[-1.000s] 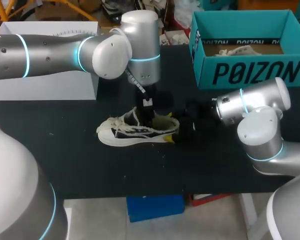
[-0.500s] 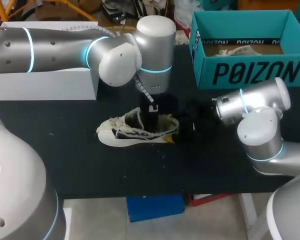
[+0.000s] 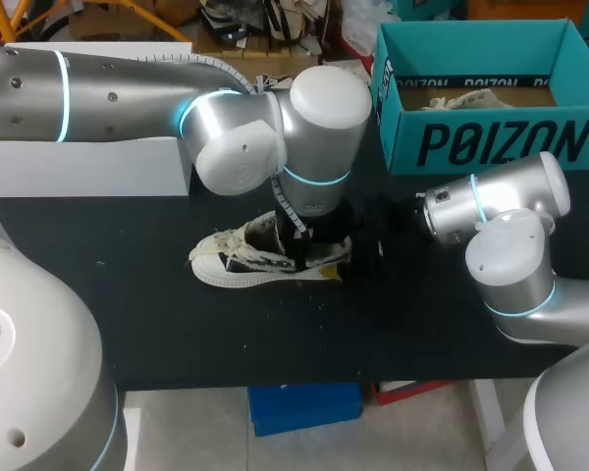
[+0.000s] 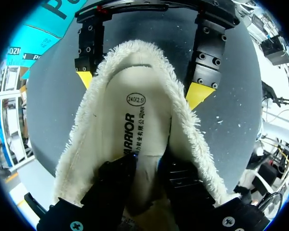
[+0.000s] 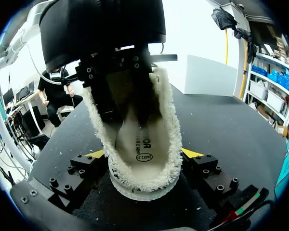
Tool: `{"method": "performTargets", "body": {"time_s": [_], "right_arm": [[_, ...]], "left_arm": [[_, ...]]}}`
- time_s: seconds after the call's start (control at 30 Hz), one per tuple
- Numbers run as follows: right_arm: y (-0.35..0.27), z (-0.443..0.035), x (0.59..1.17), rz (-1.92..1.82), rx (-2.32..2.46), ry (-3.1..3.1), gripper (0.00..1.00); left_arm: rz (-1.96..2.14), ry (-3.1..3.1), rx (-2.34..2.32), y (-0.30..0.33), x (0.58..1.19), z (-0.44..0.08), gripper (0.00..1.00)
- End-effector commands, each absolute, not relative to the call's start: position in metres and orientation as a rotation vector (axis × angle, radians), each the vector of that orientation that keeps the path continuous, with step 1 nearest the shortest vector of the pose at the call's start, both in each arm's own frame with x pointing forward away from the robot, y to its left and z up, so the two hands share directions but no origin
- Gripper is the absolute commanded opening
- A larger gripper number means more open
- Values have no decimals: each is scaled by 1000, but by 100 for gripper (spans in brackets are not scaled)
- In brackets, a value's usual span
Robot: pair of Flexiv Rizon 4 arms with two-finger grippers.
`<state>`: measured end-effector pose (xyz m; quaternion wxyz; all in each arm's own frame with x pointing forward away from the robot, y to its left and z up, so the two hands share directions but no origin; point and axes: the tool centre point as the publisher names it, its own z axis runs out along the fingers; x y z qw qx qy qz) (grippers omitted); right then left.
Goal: Take the shoe out of the shoebox, open the shoe tongue, remove and reinsert the insole, then place the shoe into the shoebox
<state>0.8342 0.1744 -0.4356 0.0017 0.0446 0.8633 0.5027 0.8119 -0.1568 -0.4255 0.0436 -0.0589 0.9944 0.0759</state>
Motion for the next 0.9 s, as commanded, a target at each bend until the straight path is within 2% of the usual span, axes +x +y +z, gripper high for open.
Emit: {"method": "performTargets", "body": {"time_s": [0.03, 0.27, 0.53, 0.9], "right_arm": [[175, -438, 835, 1575, 143, 2710, 0], [175, -438, 835, 1575, 143, 2710, 0], [175, -438, 835, 1575, 143, 2710, 0], [175, -438, 835, 1575, 143, 2710, 0]], "left_arm": [[246, 2933, -147, -143, 807, -480, 33], [257, 2714, -99, -137, 814, -478, 31], [207, 2536, -136, -133, 826, -468, 22], [130, 2427, -193, -131, 834, -460, 20]]}}
